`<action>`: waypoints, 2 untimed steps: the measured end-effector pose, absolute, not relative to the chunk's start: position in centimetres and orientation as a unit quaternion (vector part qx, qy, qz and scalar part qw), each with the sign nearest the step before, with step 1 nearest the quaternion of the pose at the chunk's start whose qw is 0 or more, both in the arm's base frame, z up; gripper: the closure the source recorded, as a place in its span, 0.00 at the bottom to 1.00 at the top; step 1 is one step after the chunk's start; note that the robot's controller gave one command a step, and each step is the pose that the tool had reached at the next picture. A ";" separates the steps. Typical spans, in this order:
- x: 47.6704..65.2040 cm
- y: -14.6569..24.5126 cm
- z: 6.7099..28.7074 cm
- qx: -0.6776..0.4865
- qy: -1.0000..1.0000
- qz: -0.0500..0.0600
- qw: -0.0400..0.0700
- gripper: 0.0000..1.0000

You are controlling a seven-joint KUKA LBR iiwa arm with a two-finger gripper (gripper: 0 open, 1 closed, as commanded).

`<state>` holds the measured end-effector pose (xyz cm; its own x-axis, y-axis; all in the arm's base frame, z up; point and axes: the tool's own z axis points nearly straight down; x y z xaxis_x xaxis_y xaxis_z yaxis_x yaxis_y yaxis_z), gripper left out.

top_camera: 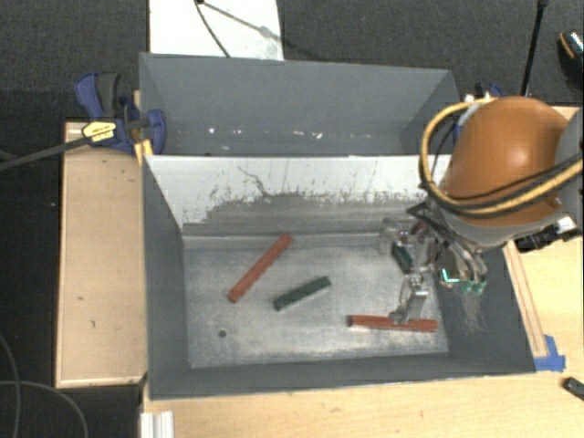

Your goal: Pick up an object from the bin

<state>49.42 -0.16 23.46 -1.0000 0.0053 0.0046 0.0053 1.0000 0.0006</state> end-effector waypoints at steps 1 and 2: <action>50.7 13.4 6.6 0.043 -0.999 -0.001 0.002 0.00; 52.2 9.5 10.2 0.076 -0.997 0.000 -0.003 0.00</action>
Offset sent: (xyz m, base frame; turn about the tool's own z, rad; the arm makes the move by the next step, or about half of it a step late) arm 0.0150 0.1318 -0.1646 -0.0853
